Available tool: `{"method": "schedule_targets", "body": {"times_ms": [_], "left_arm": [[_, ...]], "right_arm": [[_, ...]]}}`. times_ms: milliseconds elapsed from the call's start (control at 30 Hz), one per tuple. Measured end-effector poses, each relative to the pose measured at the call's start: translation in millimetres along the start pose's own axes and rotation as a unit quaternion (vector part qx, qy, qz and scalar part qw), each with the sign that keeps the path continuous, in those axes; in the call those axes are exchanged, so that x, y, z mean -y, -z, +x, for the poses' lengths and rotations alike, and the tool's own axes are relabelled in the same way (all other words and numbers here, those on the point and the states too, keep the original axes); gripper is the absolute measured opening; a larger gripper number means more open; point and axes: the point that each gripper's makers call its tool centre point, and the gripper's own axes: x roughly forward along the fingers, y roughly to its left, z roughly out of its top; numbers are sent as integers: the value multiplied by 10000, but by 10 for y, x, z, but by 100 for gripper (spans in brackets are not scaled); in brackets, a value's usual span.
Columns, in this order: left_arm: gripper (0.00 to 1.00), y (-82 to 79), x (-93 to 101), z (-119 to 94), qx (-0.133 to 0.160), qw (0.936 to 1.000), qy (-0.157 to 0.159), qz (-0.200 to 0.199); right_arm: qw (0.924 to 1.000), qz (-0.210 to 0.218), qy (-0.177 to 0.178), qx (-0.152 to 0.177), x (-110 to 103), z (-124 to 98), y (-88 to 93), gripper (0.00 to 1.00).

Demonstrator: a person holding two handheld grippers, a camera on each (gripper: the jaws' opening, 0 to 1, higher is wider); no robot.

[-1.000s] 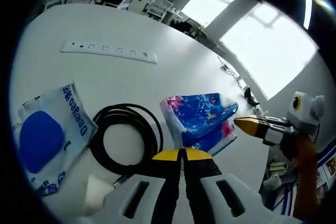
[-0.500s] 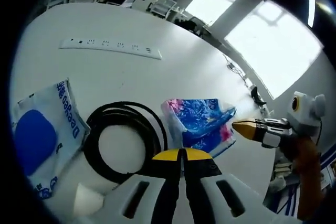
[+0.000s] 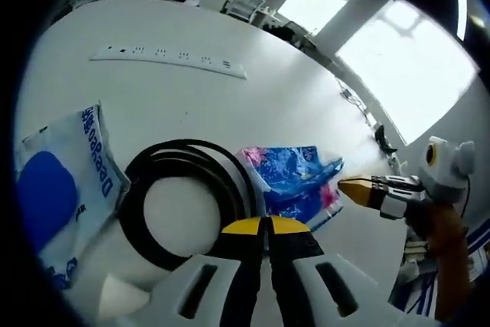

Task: Arrange the tabletop items into an orderly group along one side of the table until the central work area is clear of visible clutter.

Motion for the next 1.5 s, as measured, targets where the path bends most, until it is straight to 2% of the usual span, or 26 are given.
{"method": "schedule_targets", "body": {"times_ms": [367,500,733,800,867,1000,1167,1300,1367,1400,1467,1500], "left_arm": [[2,-29,20,21,94,9999,2,41],[9,-71,82,-3,207,9992,88,343],[23,-124,123,-105,258,9983,138,503],[29,-174,131,-161,367,9978,140,527],[29,-221,139,-239,433,9974,146,565],[36,-365,182,-352,686,9954,278,604],[49,-403,138,-464,654,9952,287,672],[64,-465,39,-578,789,9938,176,757],[71,-500,1,-627,965,9940,200,474],[74,-505,-27,-647,1007,9941,163,358],[75,-547,-127,-699,1172,9903,-75,749],[77,-525,-173,-717,1104,9902,-201,826]], "right_arm": [[9999,136,14,-19,-19,12,67,1],[9999,128,55,-27,-36,9,78,3],[9997,217,63,10,-78,-23,70,10],[9996,222,159,72,-61,-53,32,16],[9994,161,249,186,-54,-88,-31,23],[9986,244,321,329,-100,-162,-118,27],[9970,459,326,527,-250,-273,-214,43],[9972,482,127,565,-464,-340,-249,54],[9969,506,25,600,-559,-364,-266,59],[9968,507,-130,610,-670,-384,-274,61],[9966,548,-235,576,-746,-395,-266,64],[9963,563,-339,551,-819,-408,-264,65]]}}
